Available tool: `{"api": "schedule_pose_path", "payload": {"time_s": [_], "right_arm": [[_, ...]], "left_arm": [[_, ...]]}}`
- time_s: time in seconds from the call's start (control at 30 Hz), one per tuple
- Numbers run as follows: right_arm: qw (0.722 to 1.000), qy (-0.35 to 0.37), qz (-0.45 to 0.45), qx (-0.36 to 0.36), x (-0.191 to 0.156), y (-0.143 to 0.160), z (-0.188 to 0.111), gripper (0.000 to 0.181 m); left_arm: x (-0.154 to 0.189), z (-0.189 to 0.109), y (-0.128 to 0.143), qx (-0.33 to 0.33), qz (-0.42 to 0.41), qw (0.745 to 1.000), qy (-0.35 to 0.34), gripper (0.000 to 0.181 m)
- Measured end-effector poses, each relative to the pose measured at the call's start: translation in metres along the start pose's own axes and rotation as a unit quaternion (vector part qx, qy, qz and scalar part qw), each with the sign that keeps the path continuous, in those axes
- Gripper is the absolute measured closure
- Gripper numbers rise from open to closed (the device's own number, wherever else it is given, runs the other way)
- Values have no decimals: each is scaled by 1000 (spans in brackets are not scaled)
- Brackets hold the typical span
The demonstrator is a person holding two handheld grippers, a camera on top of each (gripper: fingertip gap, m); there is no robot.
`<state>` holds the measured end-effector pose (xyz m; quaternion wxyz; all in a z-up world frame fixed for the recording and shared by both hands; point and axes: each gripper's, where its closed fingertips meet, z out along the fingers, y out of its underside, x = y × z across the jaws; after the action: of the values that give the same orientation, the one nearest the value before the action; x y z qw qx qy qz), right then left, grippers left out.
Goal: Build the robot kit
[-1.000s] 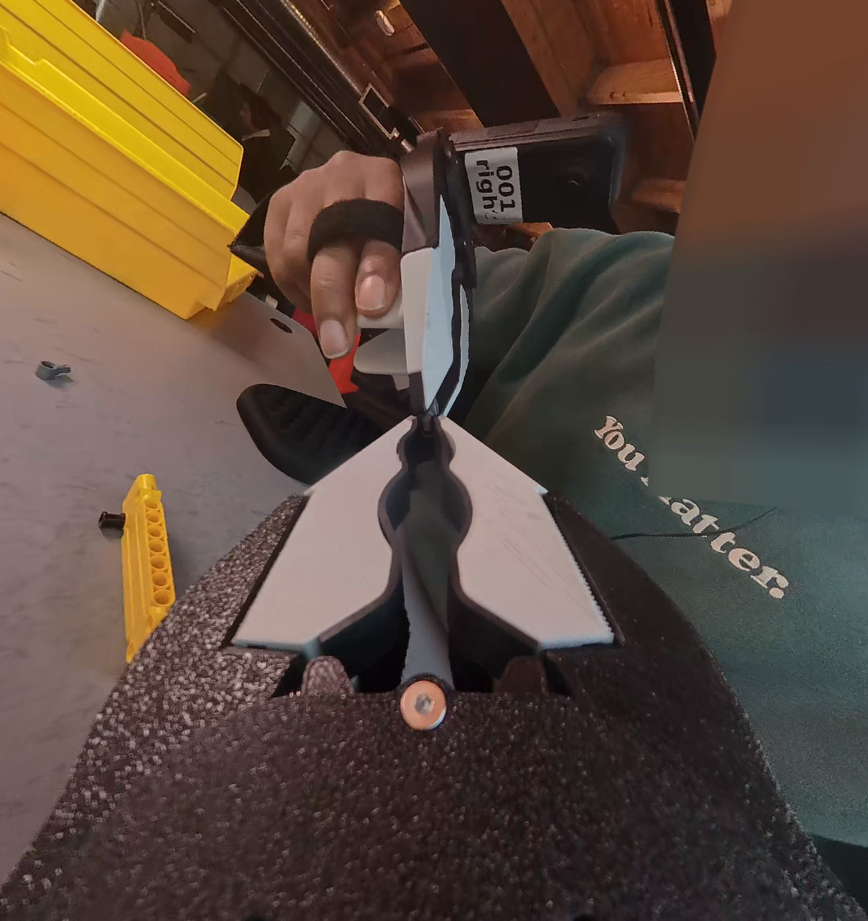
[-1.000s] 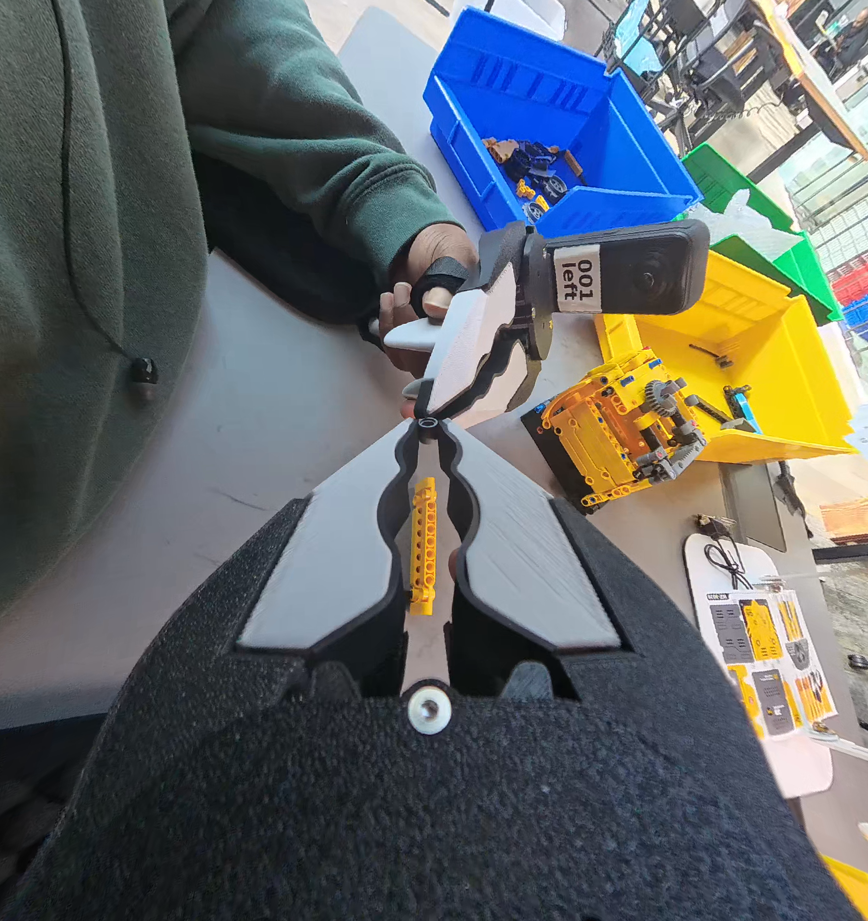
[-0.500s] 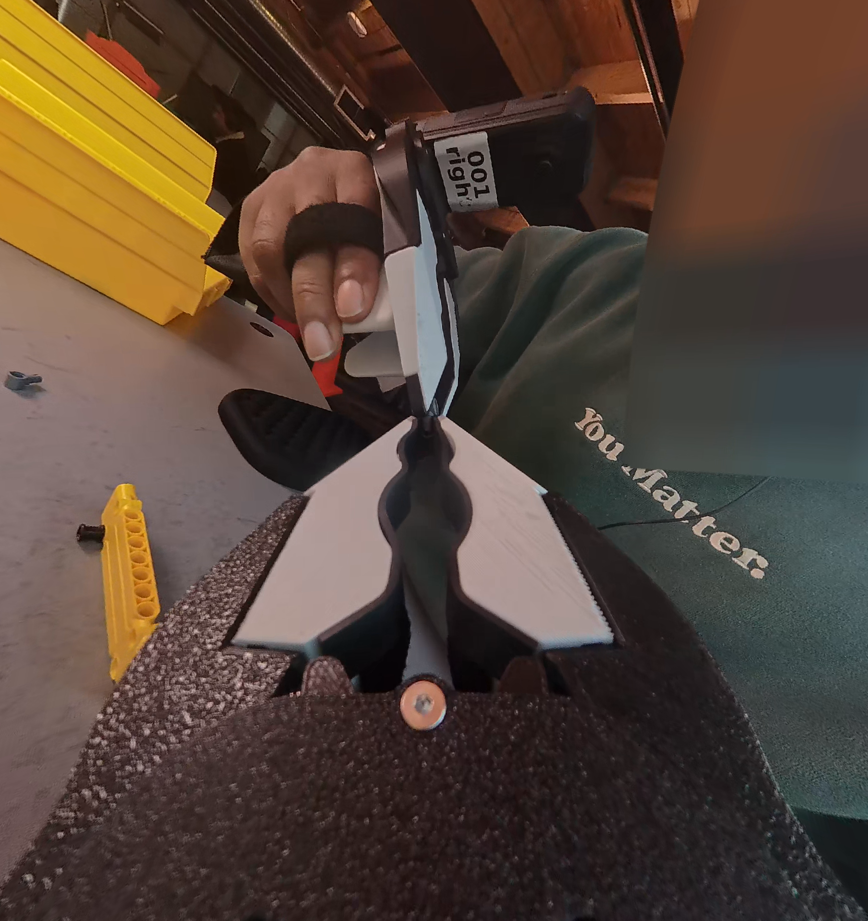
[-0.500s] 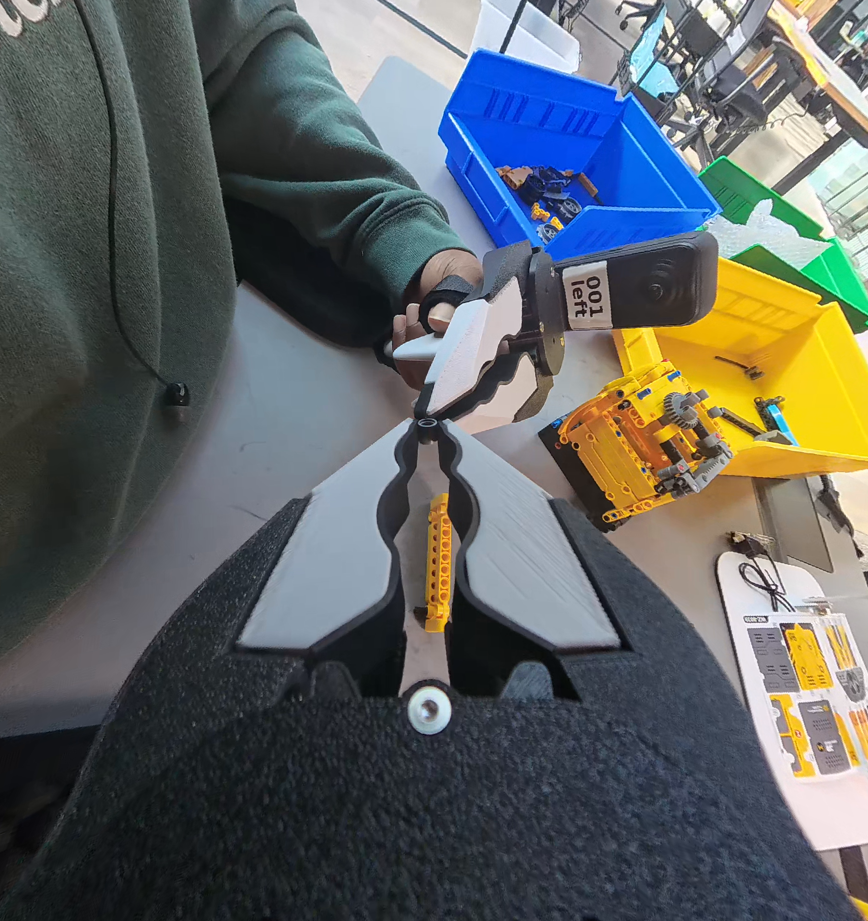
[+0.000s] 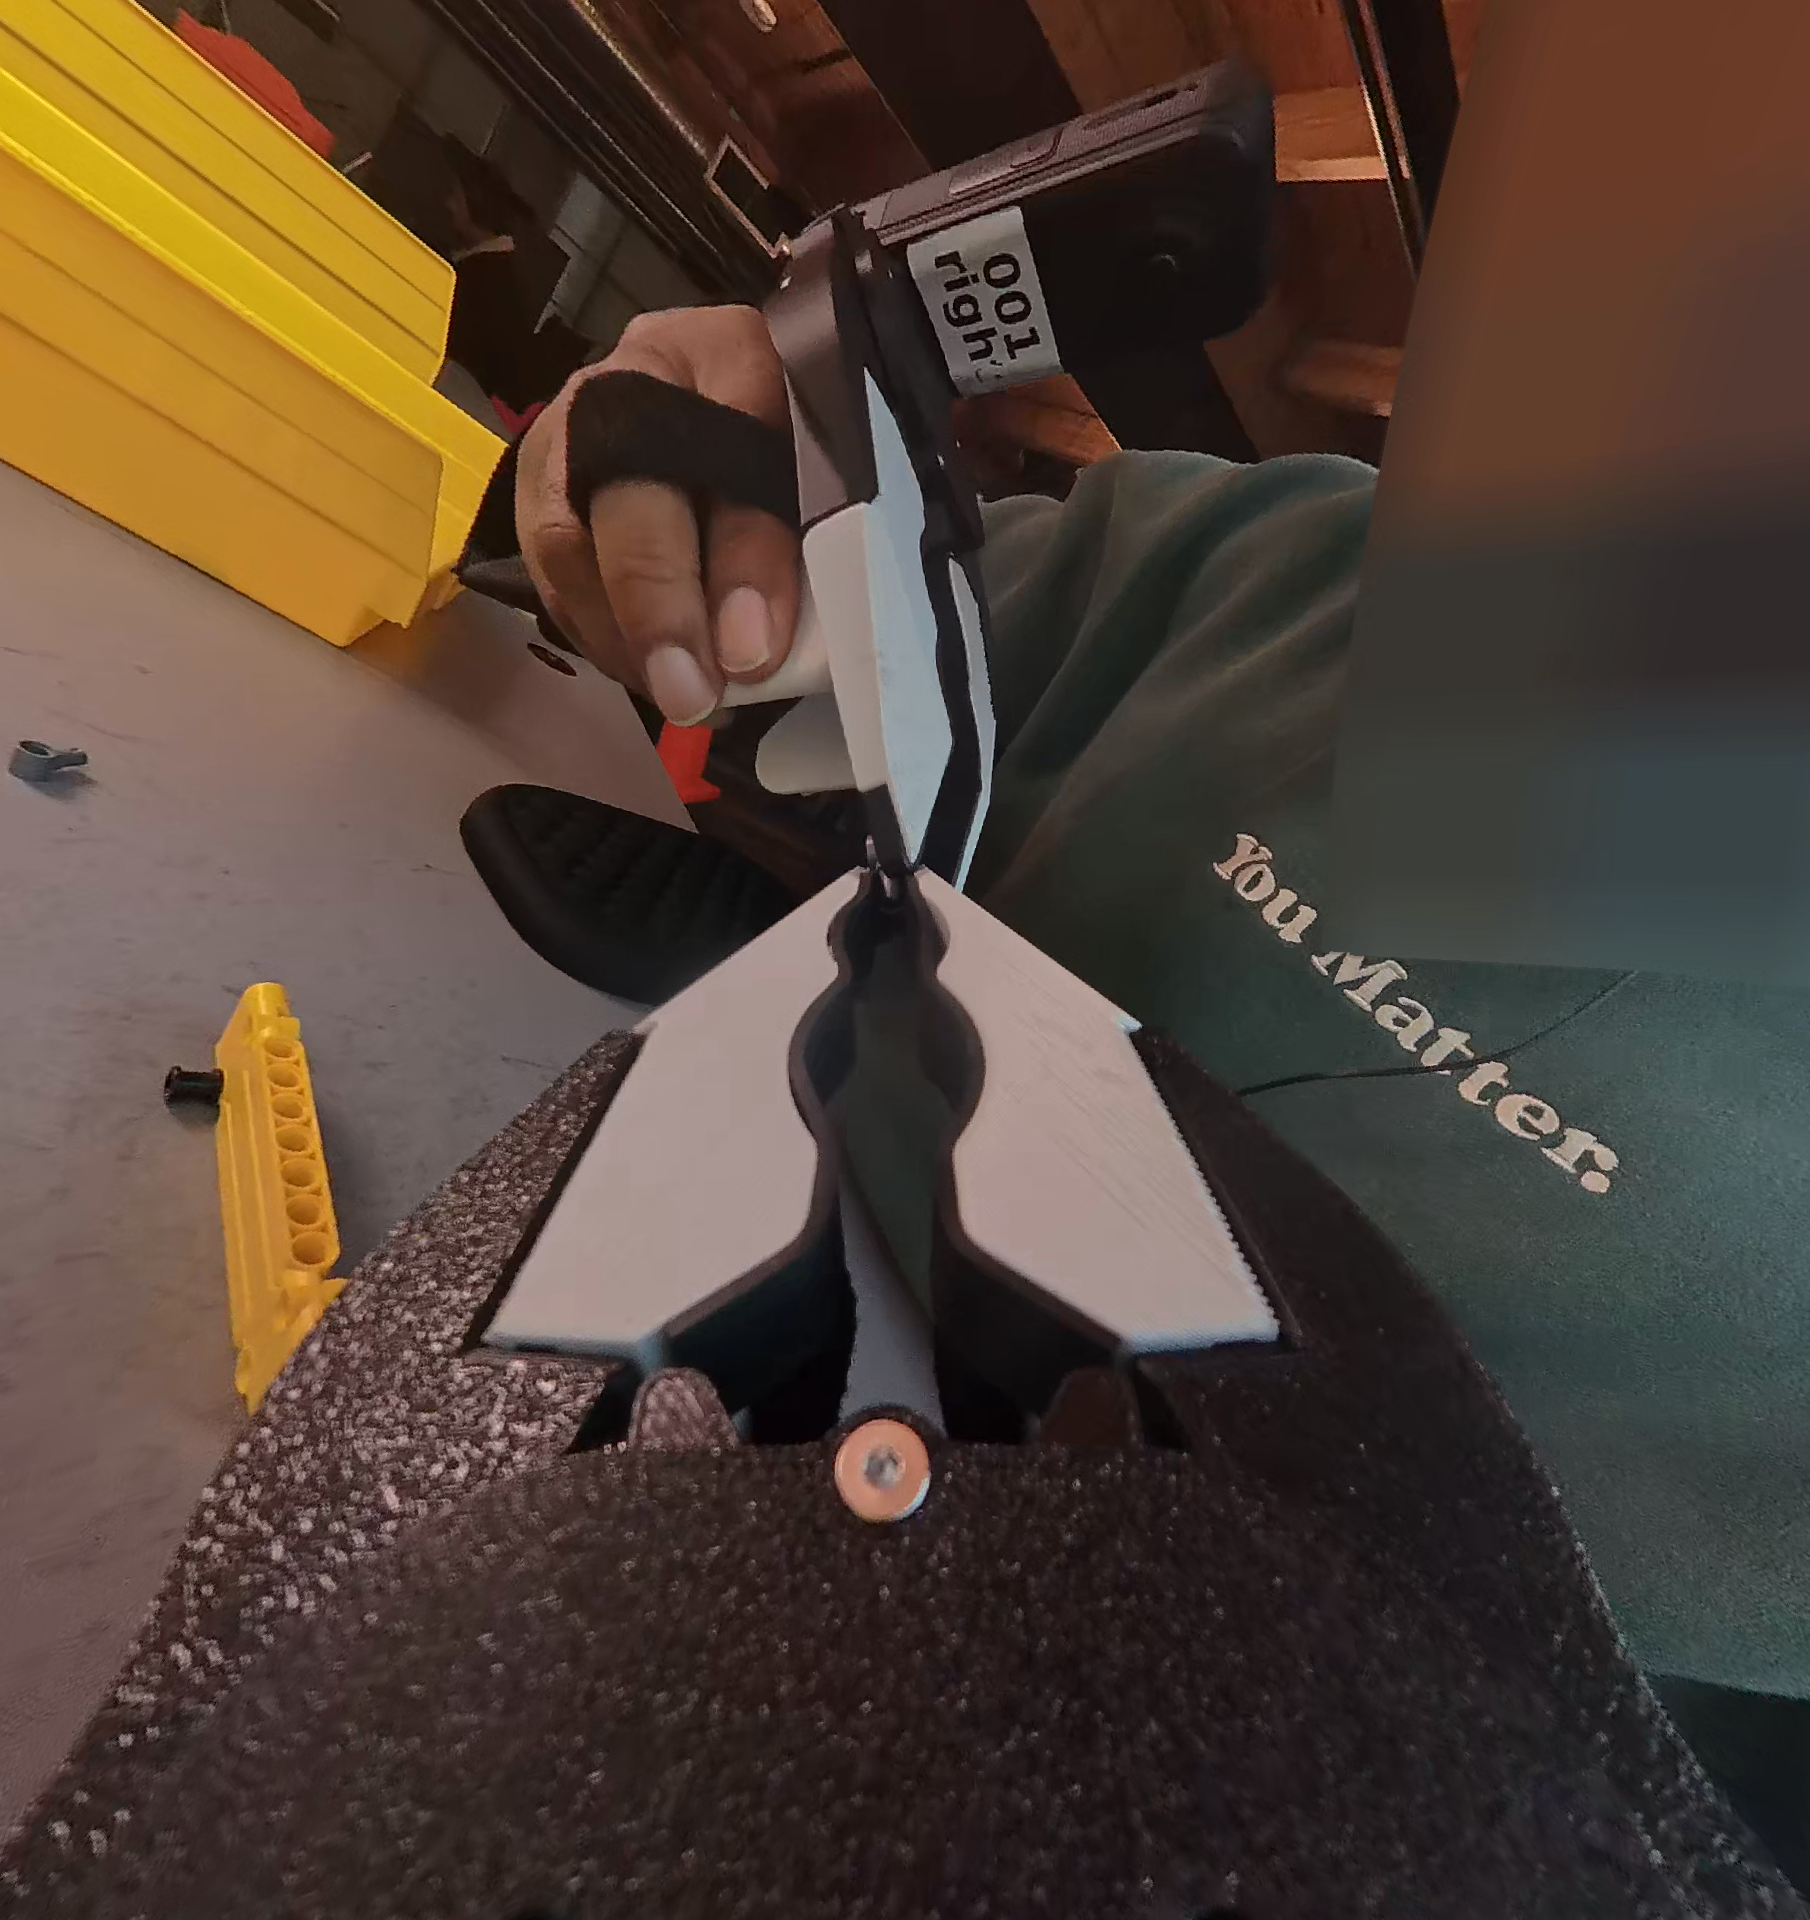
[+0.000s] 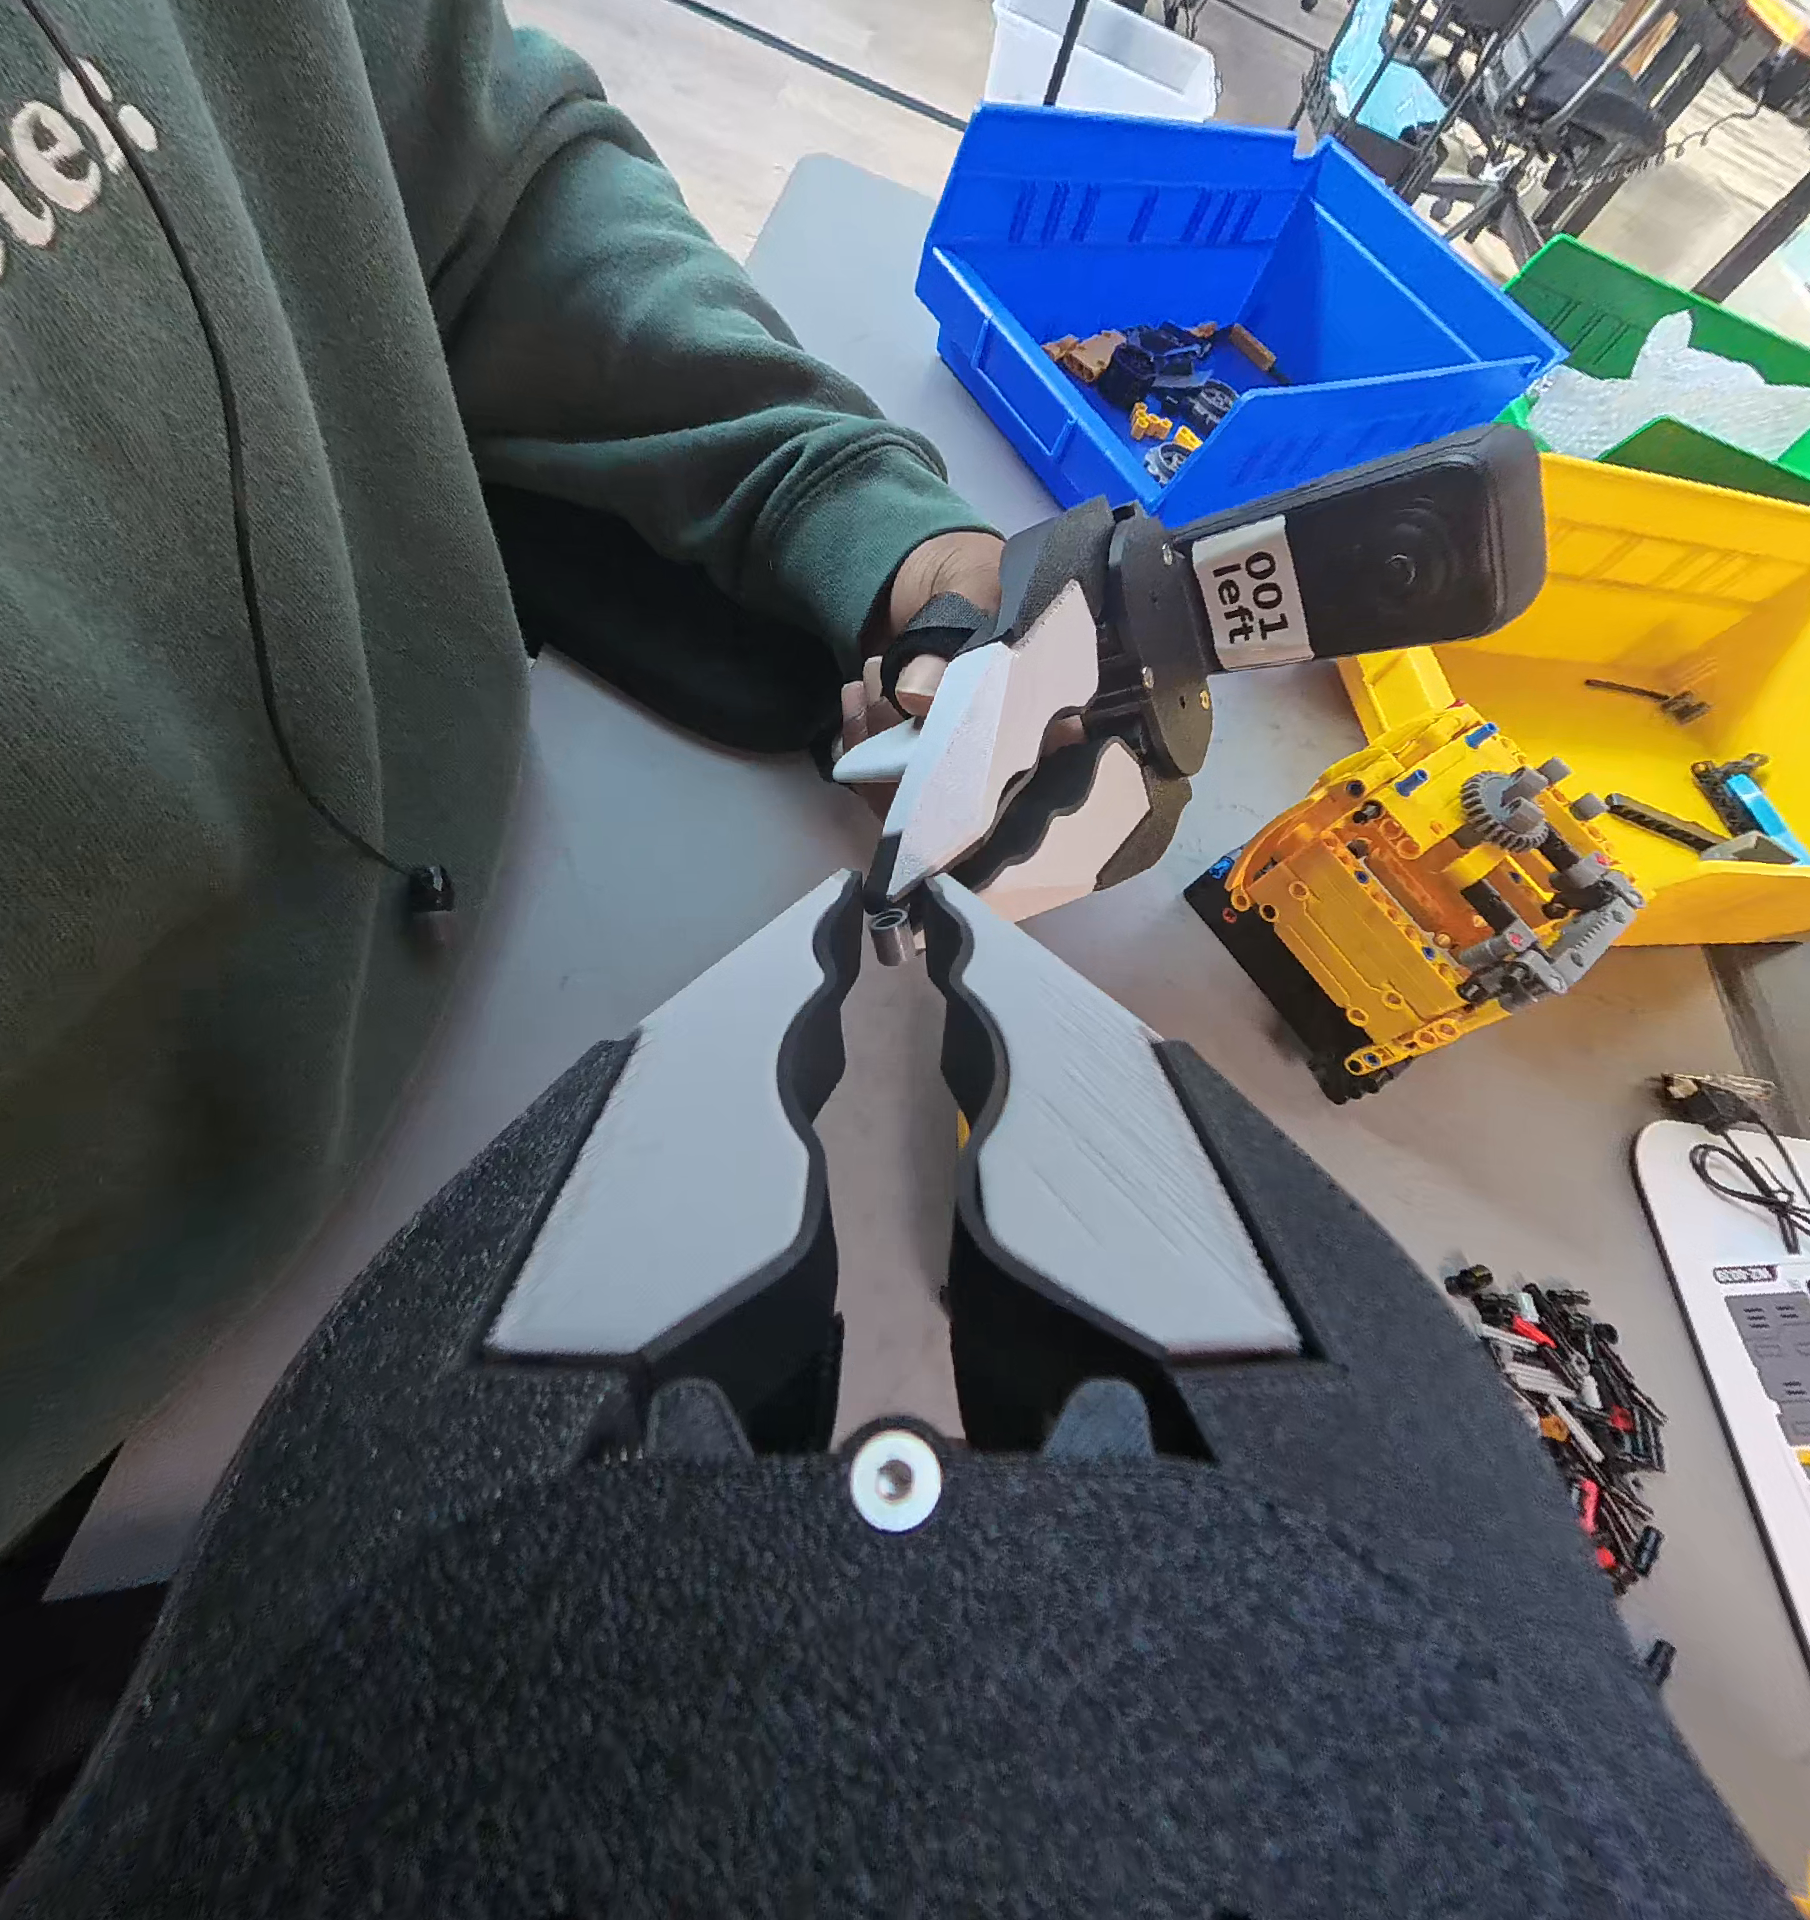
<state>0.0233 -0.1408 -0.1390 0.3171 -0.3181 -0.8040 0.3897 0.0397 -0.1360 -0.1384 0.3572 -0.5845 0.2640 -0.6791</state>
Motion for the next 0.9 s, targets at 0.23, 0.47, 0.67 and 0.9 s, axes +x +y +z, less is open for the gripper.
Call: {"api": "schedule_pose_path", "payload": {"time_s": [0.23,0.47,0.67,0.9], "right_arm": [[1000,-15,-16,-13,-2,-4,-5,173],[998,-25,-41,-32,-4,-7,-7,174],[997,-23,-63,-42,-5,-8,-7,174],[995,-19,-82,-62,-4,-6,-6,175]], "left_arm": [[6,0,-1,3,6,1000,16,178],[10,1,-1,3,12,1000,26,178],[14,1,-2,4,15,999,35,178],[12,0,-2,5,10,999,32,178]]}}
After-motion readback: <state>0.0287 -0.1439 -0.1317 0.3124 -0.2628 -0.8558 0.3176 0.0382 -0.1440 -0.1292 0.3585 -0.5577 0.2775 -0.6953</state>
